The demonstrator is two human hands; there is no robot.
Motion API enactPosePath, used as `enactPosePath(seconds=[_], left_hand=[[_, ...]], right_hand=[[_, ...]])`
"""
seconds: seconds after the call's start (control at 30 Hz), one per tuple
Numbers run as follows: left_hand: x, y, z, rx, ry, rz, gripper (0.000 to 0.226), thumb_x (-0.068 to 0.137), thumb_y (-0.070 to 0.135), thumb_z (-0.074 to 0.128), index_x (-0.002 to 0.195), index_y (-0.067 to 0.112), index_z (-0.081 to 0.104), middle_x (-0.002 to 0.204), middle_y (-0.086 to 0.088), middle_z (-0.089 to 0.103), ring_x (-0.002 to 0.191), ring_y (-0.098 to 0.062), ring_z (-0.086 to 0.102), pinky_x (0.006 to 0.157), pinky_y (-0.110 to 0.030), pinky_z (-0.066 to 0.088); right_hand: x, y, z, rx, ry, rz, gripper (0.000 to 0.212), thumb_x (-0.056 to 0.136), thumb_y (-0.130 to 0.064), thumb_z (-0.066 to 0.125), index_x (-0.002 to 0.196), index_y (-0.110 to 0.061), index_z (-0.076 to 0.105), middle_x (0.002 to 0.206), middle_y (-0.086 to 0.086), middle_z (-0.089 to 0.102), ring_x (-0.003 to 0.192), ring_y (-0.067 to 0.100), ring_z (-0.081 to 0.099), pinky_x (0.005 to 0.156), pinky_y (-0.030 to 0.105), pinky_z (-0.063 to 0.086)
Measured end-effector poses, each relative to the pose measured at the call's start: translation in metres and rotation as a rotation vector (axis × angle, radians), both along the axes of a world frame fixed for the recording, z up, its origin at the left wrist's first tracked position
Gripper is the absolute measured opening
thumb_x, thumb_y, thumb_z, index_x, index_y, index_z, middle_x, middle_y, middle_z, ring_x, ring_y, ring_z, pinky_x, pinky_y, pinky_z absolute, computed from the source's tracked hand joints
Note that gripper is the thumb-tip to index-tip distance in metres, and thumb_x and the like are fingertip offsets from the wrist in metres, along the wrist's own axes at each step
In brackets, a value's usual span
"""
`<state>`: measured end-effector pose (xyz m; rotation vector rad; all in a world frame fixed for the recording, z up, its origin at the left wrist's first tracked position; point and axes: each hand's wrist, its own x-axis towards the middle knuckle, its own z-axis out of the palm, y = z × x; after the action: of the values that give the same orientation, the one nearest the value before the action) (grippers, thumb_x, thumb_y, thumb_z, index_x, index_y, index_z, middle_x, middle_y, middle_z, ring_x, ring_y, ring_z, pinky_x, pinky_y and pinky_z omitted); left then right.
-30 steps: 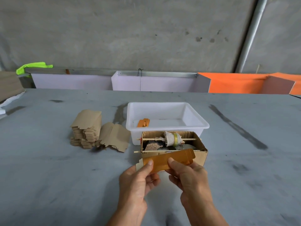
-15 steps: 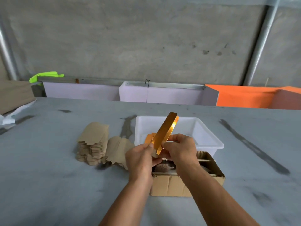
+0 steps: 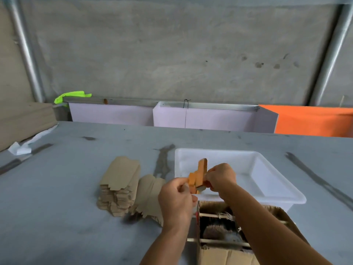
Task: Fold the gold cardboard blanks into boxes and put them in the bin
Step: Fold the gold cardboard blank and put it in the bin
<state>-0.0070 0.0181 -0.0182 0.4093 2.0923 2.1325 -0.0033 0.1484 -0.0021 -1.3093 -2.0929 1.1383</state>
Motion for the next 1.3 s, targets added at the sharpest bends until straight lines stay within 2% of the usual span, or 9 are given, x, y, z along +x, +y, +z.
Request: enactPosePath(seconds=[0.13,0.3,0.47,0.63,0.87,0.93,1.0,1.13,1.3], left_hand=[[-0.003,-0.012,-0.008,0.117,-0.1,0.067,0.026,0.092,-0.003,0.046,0.093,0.018,0.063,0.069,-0.004,0.067,0.04,-0.002,0.052,0.045,-0.019,0.045],[-0.01,-0.04,-0.03,0.217,-0.241,0.189,0.027,0.09,-0.008,0.041,0.104,0.004,0.061,0.062,-0.005,0.058,0.041,-0.009,0.046,0.039,-0.02,0.039],[-0.016,-0.069,-0.053,0.17,-0.256,0.3,0.023,0.084,-0.008,0.052,0.1,0.0,0.064,0.093,-0.019,0.067,0.088,-0.035,0.064,0.087,-0.048,0.051],[-0.024,-0.08,-0.062,0.144,-0.266,0.359,0.044,0.075,-0.018,0.046,0.085,0.021,0.064,0.082,-0.007,0.068,0.095,-0.035,0.065,0.093,-0.053,0.049],[-0.028,-0.082,-0.071,0.144,-0.296,0.372,0.045,0.078,-0.016,0.045,0.073,0.027,0.059,0.077,-0.007,0.067,0.094,-0.039,0.065,0.092,-0.058,0.047],[-0.026,-0.082,-0.073,0.14,-0.297,0.375,0.045,0.077,-0.016,0.047,0.072,0.027,0.059,0.076,-0.007,0.067,0.092,-0.041,0.065,0.091,-0.059,0.048],[-0.025,-0.083,-0.074,0.142,-0.304,0.372,0.044,0.076,-0.015,0.048,0.073,0.027,0.059,0.076,-0.005,0.068,0.091,-0.039,0.065,0.089,-0.058,0.049],[-0.027,-0.086,-0.074,0.153,-0.266,0.371,0.038,0.078,-0.014,0.054,0.082,0.023,0.064,0.076,-0.01,0.068,0.091,-0.042,0.065,0.088,-0.057,0.049],[-0.021,-0.097,-0.067,0.11,-0.155,0.414,0.033,0.083,-0.006,0.054,0.079,0.026,0.059,0.091,-0.015,0.069,0.091,-0.038,0.065,0.085,-0.057,0.051]], right_hand=[[0.009,-0.031,0.008,0.355,-0.121,0.136,0.022,0.089,-0.012,0.053,0.109,-0.01,0.063,0.109,0.01,0.065,0.1,0.028,0.06,0.079,0.027,0.044],[0.024,-0.107,0.01,0.438,0.121,0.392,0.019,0.087,-0.008,0.053,0.072,-0.014,0.062,0.075,0.006,0.056,0.073,0.025,0.048,0.063,0.021,0.033],[0.005,-0.148,-0.02,0.349,-0.041,0.509,0.02,0.09,-0.008,0.049,0.104,-0.003,0.063,0.108,0.014,0.065,0.102,0.027,0.059,0.086,0.027,0.045],[-0.007,-0.153,-0.057,0.614,-0.345,0.572,0.04,0.09,-0.005,0.054,0.128,0.001,0.043,0.131,0.018,0.047,0.122,0.031,0.041,0.101,0.036,0.036],[-0.005,-0.158,-0.073,0.946,-0.506,0.651,0.021,0.09,-0.01,0.047,0.105,0.001,0.058,0.103,0.023,0.062,0.096,0.033,0.058,0.079,0.038,0.042],[0.0,-0.158,-0.068,0.957,-0.478,0.611,0.029,0.052,-0.028,0.084,0.061,-0.008,0.066,0.06,0.011,0.065,0.057,0.02,0.063,0.052,0.022,0.045],[0.004,-0.16,-0.069,0.887,-0.357,0.605,0.046,0.015,-0.03,0.091,0.037,-0.011,0.056,0.036,0.004,0.051,0.034,0.013,0.053,0.035,0.013,0.033],[0.015,-0.163,-0.06,0.814,-0.424,0.596,0.017,0.075,-0.011,0.07,0.09,-0.005,0.067,0.091,0.017,0.069,0.087,0.026,0.066,0.066,0.028,0.048],[0.035,-0.178,-0.043,0.932,-0.13,0.413,0.043,0.011,-0.015,0.086,0.039,-0.014,0.053,0.036,0.0,0.049,0.029,0.014,0.049,0.028,0.015,0.024]])
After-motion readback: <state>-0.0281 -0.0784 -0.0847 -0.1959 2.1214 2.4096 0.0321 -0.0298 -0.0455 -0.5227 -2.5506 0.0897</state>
